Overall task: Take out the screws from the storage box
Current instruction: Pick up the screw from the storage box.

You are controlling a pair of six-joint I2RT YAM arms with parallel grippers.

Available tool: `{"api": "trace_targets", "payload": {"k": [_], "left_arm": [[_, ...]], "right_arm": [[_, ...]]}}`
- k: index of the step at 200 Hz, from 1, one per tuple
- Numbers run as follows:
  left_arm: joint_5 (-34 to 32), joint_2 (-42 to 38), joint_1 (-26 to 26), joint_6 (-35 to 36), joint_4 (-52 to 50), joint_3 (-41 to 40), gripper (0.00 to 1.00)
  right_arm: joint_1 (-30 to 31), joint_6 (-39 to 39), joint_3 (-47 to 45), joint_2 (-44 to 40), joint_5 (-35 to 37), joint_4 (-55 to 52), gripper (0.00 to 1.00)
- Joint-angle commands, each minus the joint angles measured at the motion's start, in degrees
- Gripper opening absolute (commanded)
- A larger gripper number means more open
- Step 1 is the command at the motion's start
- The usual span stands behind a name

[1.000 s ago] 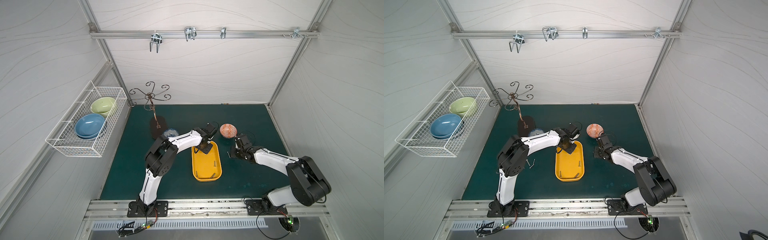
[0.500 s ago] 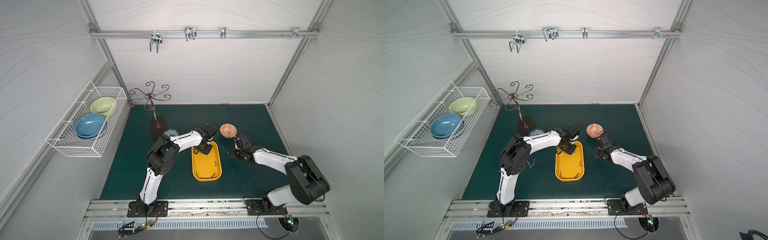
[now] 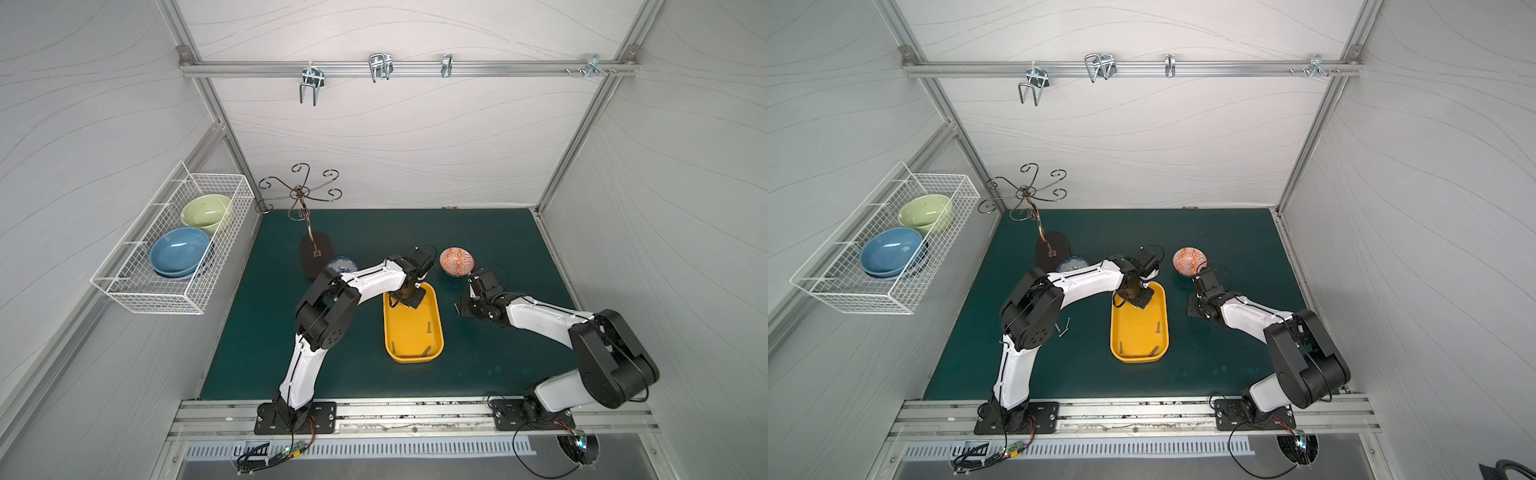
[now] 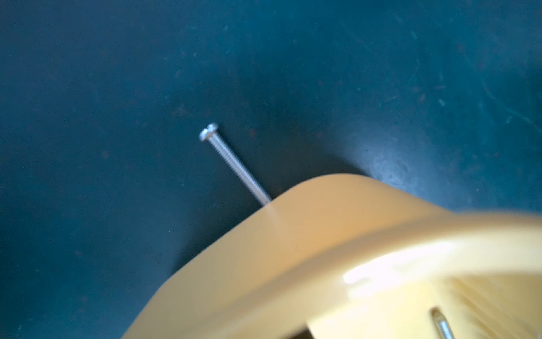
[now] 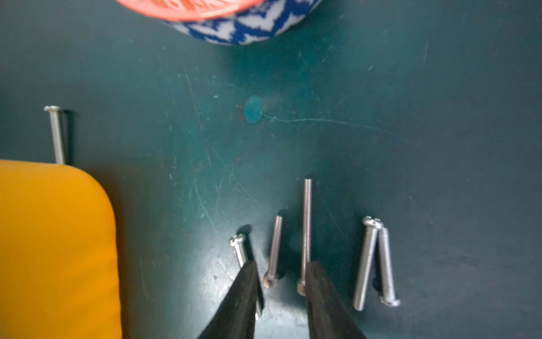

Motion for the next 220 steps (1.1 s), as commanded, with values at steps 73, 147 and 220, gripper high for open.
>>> {"api": "trace_targets", "payload": {"k": [73,147,220], "left_arm": [[6.5,-10.8,-0.5,-6.4,5.7,-6.8,0.00],[4.7,-19.5,-0.1,-14.0,6.2,-11.8,0.00],[-2.0,-43.9,1.5,-29.1,6.6,-30.9,0.00]], "right_arm": [[5.4,-4.6,-5.6,-13.4,2.5,5.4,0.43],[7.4,-6.8,-6.6,-17.6,1.6,6.5,0.41],[13.8,-9.5,-4.5,-22.4,6.5,3.6,0.38]]}}
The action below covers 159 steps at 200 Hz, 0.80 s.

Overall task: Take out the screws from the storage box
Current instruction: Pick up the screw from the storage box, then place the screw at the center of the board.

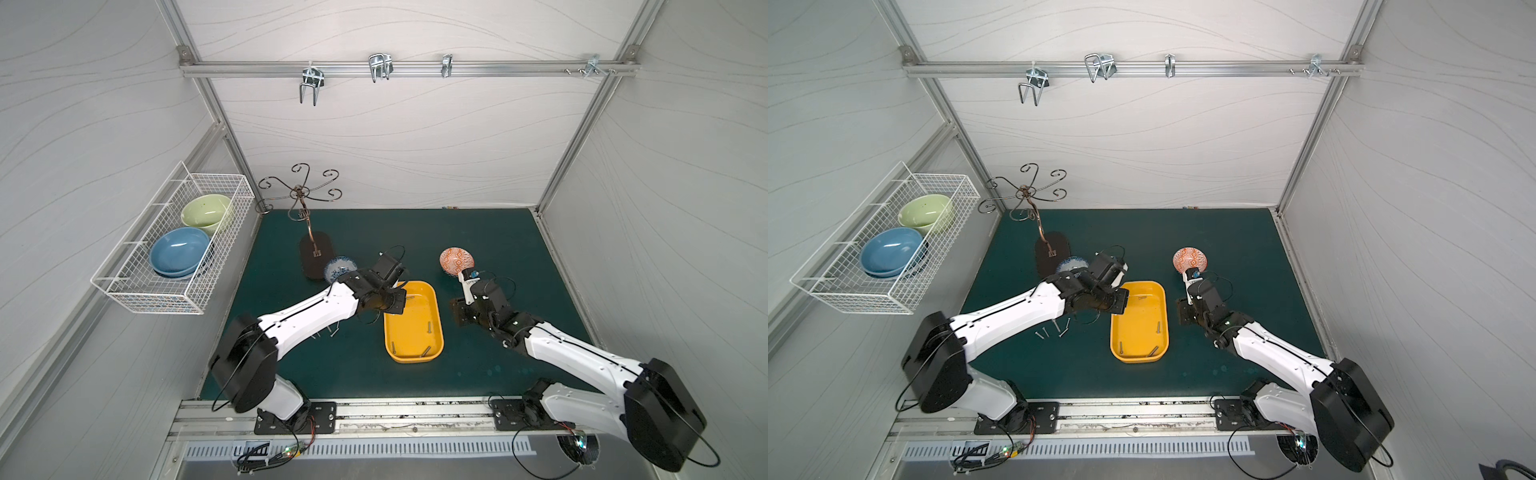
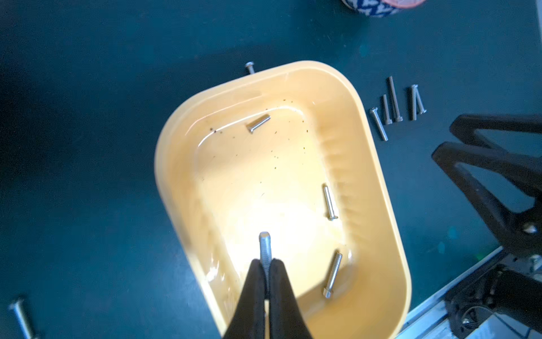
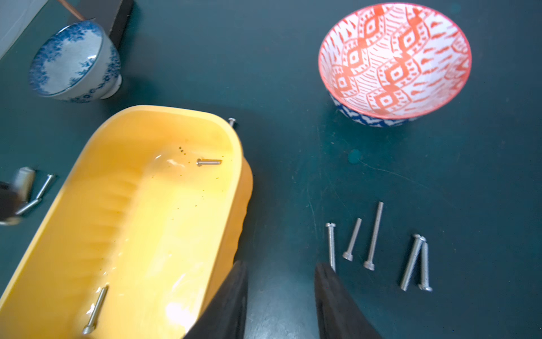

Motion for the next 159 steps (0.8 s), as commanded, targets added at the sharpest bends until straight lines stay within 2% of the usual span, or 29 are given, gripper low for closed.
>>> {"api": "trace_targets", "payload": {"k": [1,33,62,77,103,143,159], "left_arm": [[-5.0,-6.5,0.6,-6.9,-0.3,-4.3,0.00],[-6.7,-17.5,3.1,-8.5,1.9,-13.8,0.00],[-5.9,-21.1,8.5,-10.8,1.8,-17.6,0.00],[-5.5,-21.4,11.6,-11.7,2.3,-19.4,0.00],[-0.2,-20.2,17.4,-12.2,5.2,-22.3,0.00],[1.2,-15.2,18.0,-11.5,7.4,-22.0,0.00],[0.7,-13.1,18.2,-11.6,8.1,-21.9,0.00]], "right_arm": [[1.9,-1.7,1.9,-2.4,2.3,-1.3,0.38],[5.0,-3.9,3.5,-2.6,3.3,-1.7,0.34],[8.5,-6.3,5.4,-1.8,5.5,-3.2,0.34],[10.4,-7.8,5.0,-1.8,5.8,-2.2,0.35],[12.8,-10.7,6.4,0.1,5.1,-1.9,0.38],[15.2,-12.6,11.9,8.9,4.4,-4.8,0.38],[15.8,-12.5,14.7,13.2,6.2,-6.1,0.38]]}}
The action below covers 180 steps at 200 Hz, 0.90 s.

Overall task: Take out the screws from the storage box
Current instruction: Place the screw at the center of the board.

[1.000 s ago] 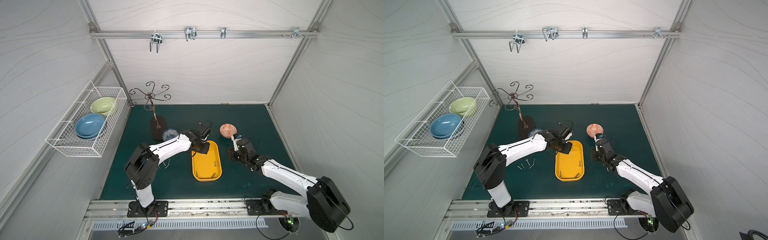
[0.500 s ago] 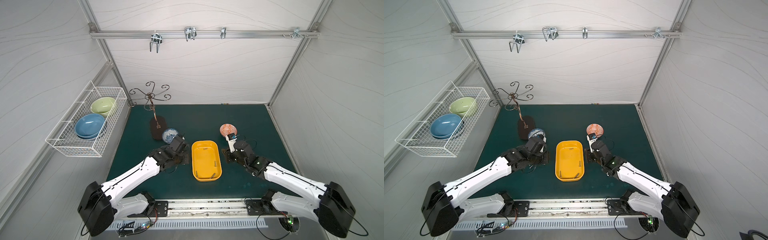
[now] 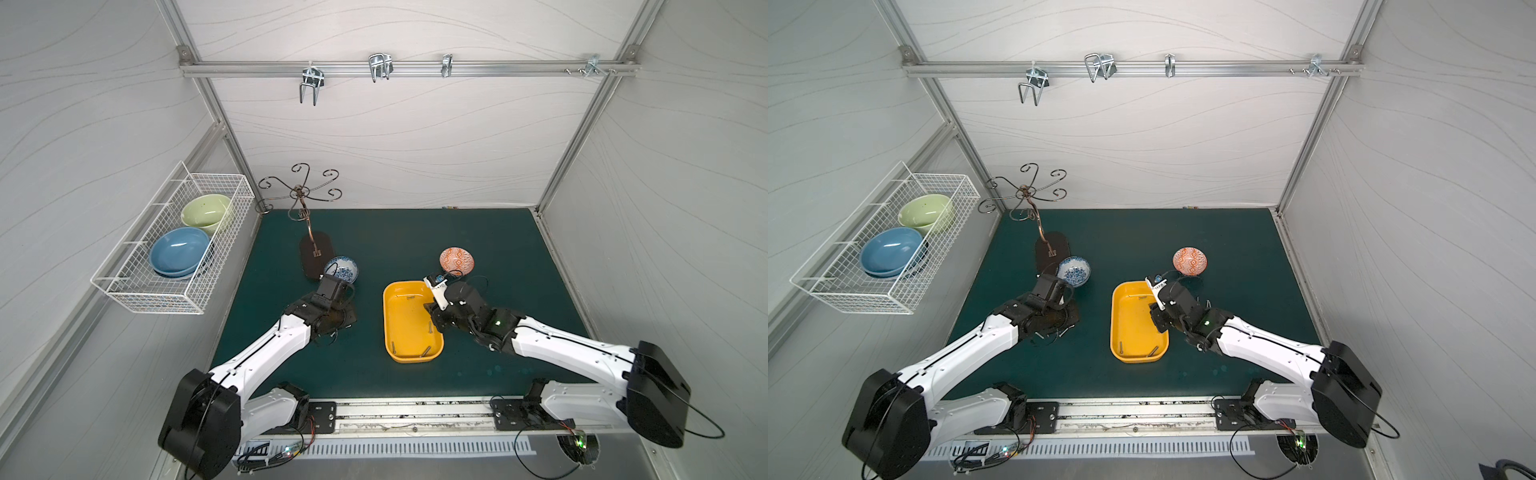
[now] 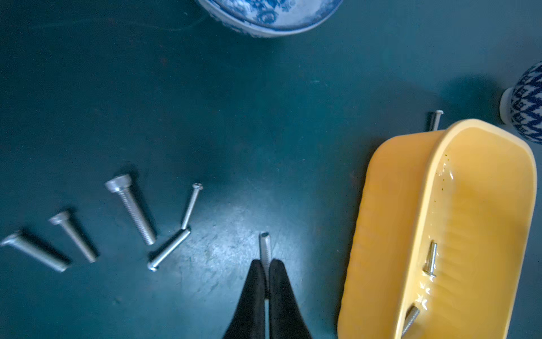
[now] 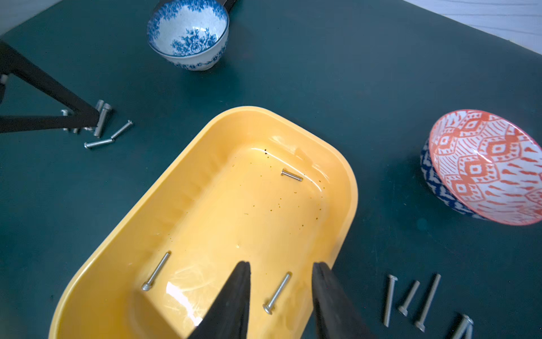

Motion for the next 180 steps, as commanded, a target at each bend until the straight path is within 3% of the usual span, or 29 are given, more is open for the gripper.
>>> {"api": "trace_targets", "payload": {"k": [1,84,180], "left_arm": [[0.9,2.6,0.4,-0.2,3.6,0.8,0.00],[-1.2,10.4,1.7,-0.9,3.3,2.0,0.00],[-5.5,14.4,1.9,-0.9,1.3,4.1,0.00]], "right_arm": [[1.2,-1.5,3.7,5.2,1.8,-3.1,0.38],[0.0,-3.5,15.0,21.8,1.3,-6.7,0.38],[-4.2,-4.8,20.0,30.4,-1.3,-8.0,0.37]]}}
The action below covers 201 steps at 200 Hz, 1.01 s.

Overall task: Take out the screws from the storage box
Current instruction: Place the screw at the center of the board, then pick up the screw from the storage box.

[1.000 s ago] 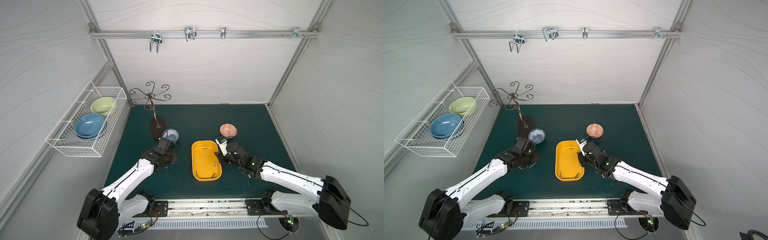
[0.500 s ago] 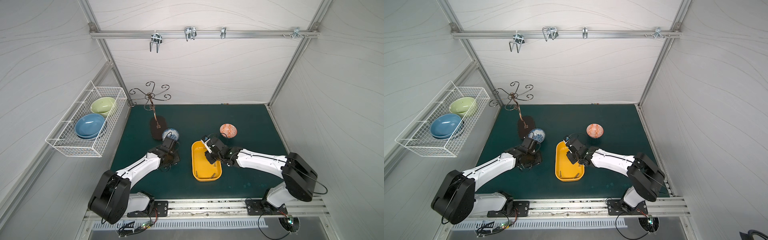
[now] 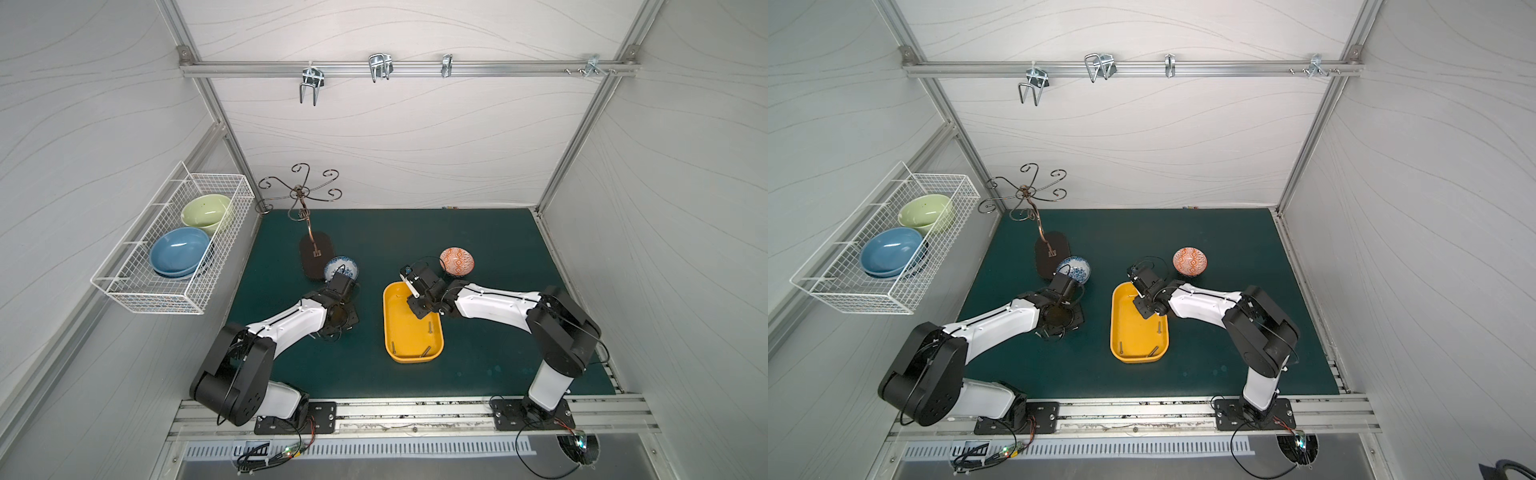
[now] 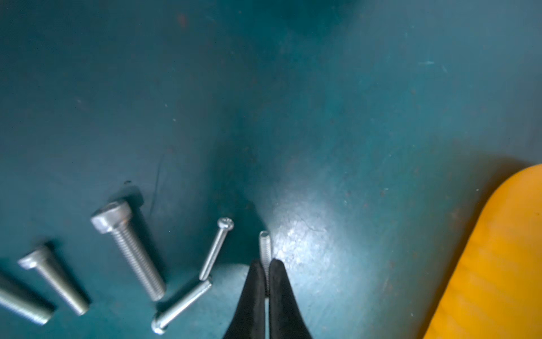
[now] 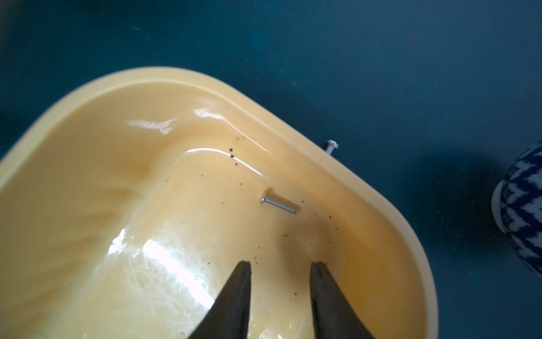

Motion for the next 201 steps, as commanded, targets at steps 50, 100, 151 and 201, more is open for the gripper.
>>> {"api": "trace_targets", "payload": {"k": [50,100,151,201], "left_arm": [[-2.9,0.0,0.2,-0.5,-1.4,2.6,0.00],[-3.9,-1.8,0.3,-0.6,-1.2,1.7,0.18],[-3.9,-2.8,0.3,-0.6,-1.3,1.6,0.19],[-3.6,-3.4,0.3,-0.5,-1.2,1.3,0.18]], "right_arm": [[-0.7,-2.3,4.0,4.8,-1.0,-0.8,0.44],[-1.2,-3.0,7.4,9.5,0.7,-2.0,0.43],[-1.3,-2.9,8.2,11.0,0.1,-2.0,0.43],[-1.4,-1.7,8.5,12.7,0.3,-3.4,0.43]]}}
